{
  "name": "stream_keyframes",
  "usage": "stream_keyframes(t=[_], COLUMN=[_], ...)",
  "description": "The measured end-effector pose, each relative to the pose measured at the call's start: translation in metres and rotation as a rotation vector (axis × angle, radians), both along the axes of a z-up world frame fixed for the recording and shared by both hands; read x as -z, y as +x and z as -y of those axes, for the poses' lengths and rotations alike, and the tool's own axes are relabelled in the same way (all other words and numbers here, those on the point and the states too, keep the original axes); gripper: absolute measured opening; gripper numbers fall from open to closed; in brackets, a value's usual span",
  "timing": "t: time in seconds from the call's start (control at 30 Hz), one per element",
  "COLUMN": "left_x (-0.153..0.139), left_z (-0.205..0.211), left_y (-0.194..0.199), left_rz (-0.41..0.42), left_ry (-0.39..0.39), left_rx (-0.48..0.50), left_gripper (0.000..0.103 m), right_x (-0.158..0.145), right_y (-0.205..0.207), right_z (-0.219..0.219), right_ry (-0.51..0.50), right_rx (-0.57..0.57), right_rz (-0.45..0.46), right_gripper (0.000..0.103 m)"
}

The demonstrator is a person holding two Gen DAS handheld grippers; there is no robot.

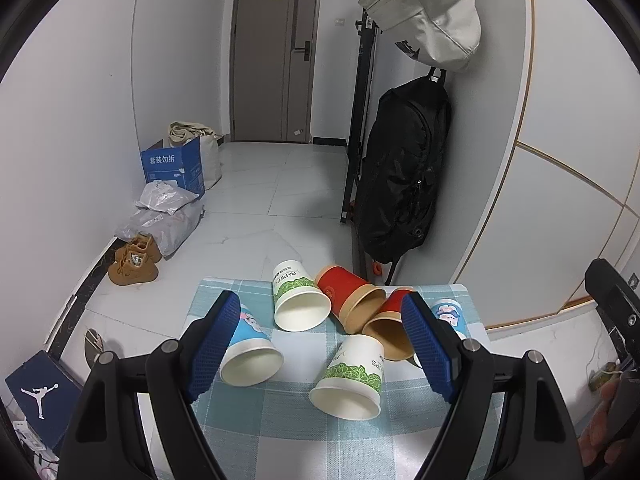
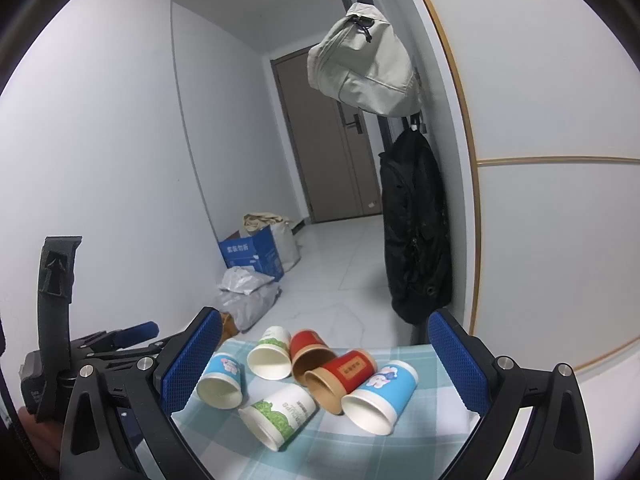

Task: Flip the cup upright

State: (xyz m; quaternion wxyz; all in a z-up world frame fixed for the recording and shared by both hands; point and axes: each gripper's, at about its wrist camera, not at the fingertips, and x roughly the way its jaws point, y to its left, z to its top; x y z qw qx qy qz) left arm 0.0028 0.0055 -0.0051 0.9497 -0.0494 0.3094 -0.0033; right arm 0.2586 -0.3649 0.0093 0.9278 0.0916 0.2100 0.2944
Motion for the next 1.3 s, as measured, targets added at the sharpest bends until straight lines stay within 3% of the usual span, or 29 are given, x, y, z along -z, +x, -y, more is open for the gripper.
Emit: stream_keyframes(t=[0.83, 1.0, 1.2, 1.3], left_x=[0.006, 0.016, 0.047, 0.067], left_z=[0.002, 0.003, 0.006, 0.005], left_y=[0.008, 0.014, 0.024, 0.035], left_rz=[-0.067, -0.136, -0.295, -0.397], left_ry=[-0.043, -0.131, -0.28, -0.361], left_rx=[0.031, 0.086, 0.156, 0.137], left_gripper=[0.079, 0.079, 0.079, 0.072], right_x=[0.003, 0.002, 0.004, 0.01], right_y=[0.006, 0.008, 0.017, 0.026], right_z=[0.003, 0.008, 0.02, 0.028], right_ry=[-0.002, -0.001, -0.008, 0.01], right_rx=[0.023, 0.039, 0.083, 0.097], right_rz=[-0.046, -0.057, -0.091, -0.142], right_gripper=[0.103, 0.103, 0.103, 0.103])
